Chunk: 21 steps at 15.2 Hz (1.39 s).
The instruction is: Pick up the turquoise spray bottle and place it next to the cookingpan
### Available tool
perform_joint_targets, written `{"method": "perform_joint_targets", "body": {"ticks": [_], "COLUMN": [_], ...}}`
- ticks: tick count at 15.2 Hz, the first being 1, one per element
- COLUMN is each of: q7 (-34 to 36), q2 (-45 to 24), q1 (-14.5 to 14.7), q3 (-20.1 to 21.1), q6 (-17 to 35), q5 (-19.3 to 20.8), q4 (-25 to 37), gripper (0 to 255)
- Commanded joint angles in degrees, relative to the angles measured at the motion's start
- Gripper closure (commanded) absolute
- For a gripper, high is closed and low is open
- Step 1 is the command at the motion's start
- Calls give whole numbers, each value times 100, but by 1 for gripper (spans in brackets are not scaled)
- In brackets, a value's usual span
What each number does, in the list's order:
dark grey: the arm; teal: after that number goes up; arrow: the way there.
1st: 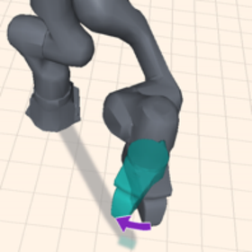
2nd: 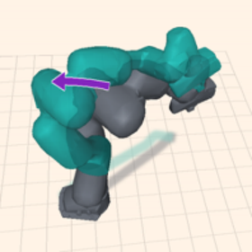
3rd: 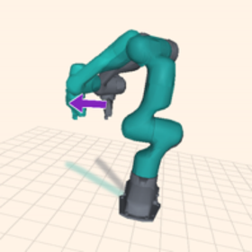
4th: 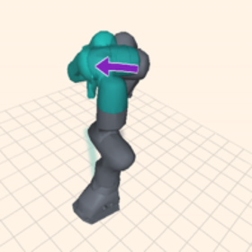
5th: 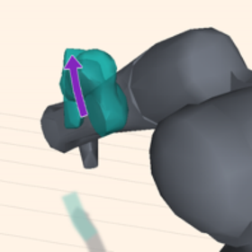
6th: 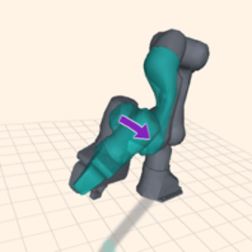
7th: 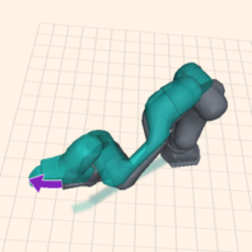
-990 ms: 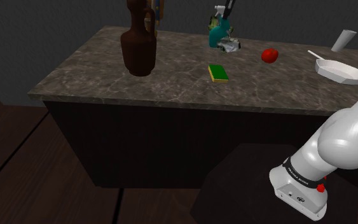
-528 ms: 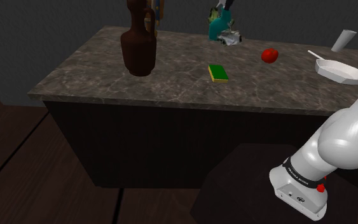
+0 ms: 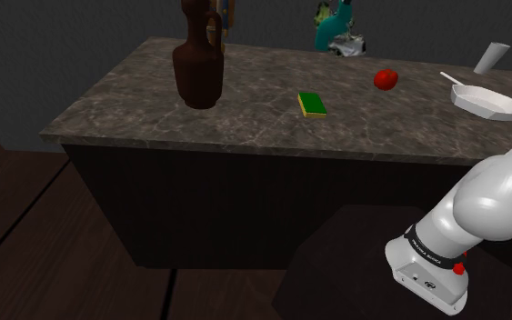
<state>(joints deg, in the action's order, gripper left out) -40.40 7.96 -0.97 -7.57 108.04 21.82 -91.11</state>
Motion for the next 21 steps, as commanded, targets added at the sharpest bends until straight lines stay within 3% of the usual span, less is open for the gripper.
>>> {"method": "perform_joint_targets", "body": {"ticks": [1,11,21], "q7": [-255,-1582,-3095], "q2": [156,651,478], "q1": [-81,-446,-764], "q3": [-126,-876,-1887], "q6": [-39,-320,-815], "q5": [-63,-394,-982], "q4": [-24,165,1161], "gripper": [255,255,255]}}
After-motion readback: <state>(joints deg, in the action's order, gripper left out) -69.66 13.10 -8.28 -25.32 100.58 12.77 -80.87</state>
